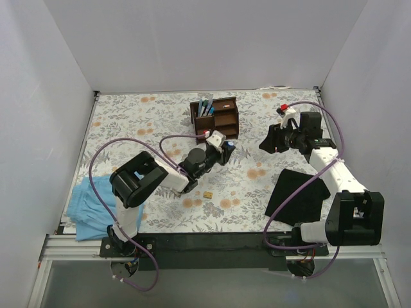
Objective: Sort the stationery into containers
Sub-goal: Place the stationery at the center of the board.
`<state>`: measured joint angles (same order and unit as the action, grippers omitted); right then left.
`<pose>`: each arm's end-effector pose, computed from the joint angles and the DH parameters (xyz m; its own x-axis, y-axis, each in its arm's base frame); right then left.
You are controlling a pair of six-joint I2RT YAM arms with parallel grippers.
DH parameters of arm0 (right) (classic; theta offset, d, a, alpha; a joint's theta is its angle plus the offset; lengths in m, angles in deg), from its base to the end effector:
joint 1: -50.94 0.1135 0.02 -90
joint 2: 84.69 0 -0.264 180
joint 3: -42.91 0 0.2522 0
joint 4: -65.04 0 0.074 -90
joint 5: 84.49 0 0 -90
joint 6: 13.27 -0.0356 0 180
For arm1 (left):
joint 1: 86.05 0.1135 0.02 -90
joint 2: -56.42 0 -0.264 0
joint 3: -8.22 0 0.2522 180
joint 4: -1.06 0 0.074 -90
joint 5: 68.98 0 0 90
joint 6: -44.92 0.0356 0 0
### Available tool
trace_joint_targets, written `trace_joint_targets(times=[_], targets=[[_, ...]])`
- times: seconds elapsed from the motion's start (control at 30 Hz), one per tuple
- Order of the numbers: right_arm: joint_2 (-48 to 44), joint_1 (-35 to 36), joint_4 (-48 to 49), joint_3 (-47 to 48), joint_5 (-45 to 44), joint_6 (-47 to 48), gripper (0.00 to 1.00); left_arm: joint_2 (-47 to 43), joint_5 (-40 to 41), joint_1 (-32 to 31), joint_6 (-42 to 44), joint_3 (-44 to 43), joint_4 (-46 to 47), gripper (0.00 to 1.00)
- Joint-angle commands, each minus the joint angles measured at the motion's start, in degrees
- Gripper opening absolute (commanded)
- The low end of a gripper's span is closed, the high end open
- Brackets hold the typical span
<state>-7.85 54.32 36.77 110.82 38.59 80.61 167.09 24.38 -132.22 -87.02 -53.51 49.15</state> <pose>0.2901 0.0366 0.2686 -0.5695 -0.0904 -0.8170 -0.5231 0.8065 0.2753 0.2705 -0.2787 0.1687 -0.4618 -0.4823 -0.7443 0.4986 0.5528 -0.6676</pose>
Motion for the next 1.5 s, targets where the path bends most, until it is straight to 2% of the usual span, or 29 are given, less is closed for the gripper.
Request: trace_joint_targets(times=[0.0,0.23,0.33,0.43,0.5,0.6,0.8,0.83,0.9,0.93,1.07,1.17,1.23,1.3,1.4,1.43,1.47], targets=[[-2.0,0.0,2.5,-3.1,0.1,2.4,0.57,1.6,3.2,-1.8,0.8,2.8,18.2,0.00],[-1.0,0.0,6.5,-6.2,0.1,3.9,0.57,11.0,4.3,-2.4,1.2,4.2,30.5,0.00],[-0.1,0.0,7.0,-6.8,0.1,5.6,0.57,14.1,4.0,-2.4,1.8,3.7,34.0,0.09],[0.7,0.1,8.9,-7.2,0.1,6.0,0.57,17.4,4.2,-2.4,2.4,3.2,37.7,0.11],[1.1,0.0,9.8,-7.2,0.1,5.8,0.57,18.3,5.2,-2.4,3.0,3.5,40.5,0.15],[1.2,0.1,10.1,-7.0,0.2,5.4,0.57,15.5,7.1,-2.4,5.1,5.5,42.1,0.30],[1.3,0.8,10.5,-7.0,-0.6,5.3,0.57,6.9,6.4,-2.4,7.7,13.9,43.2,0.35],[1.4,1.2,11.1,-7.1,-0.6,5.3,0.57,6.2,6.2,-2.4,7.4,14.8,43.3,0.47],[1.6,1.7,11.8,-7.7,-0.8,5.7,0.57,5.3,5.7,-2.4,6.7,16.9,43.4,0.56],[1.6,2.2,12.3,-7.8,-0.8,5.9,0.57,4.6,5.7,-2.4,6.3,17.3,43.4,0.66],[1.1,3.0,11.3,-7.7,0.8,5.6,0.58,1.7,6.9,-2.4,7.4,16.3,43.4,0.69],[1.3,3.4,7.5,-4.1,0.0,-1.5,0.58,-3.5,8.2,-2.4,10.5,13.6,42.4,0.70],[3.0,4.4,4.8,-0.6,0.6,-9.2,0.58,-8.2,8.1,-1.8,12.7,10.6,35.9,0.72],[4.7,7.4,1.3,1.1,0.1,-14.0,0.59,-17.5,6.8,0.4,10.1,8.7,28.1,0.73],[6.7,14.7,1.8,4.4,-2.8,-18.7,0.60,-30.3,6.3,5.4,5.6,1.9,-1.5,0.73],[7.4,15.9,2.6,5.1,-3.6,-20.3,0.60,-32.1,6.0,7.0,-0.6,-1.7,-22.5,0.69],[8.2,16.9,3.4,6.4,-4.3,-22.9,0.60,-33.2,2.9,9.2,-2.8,-7.0,-31.3,0.56]])
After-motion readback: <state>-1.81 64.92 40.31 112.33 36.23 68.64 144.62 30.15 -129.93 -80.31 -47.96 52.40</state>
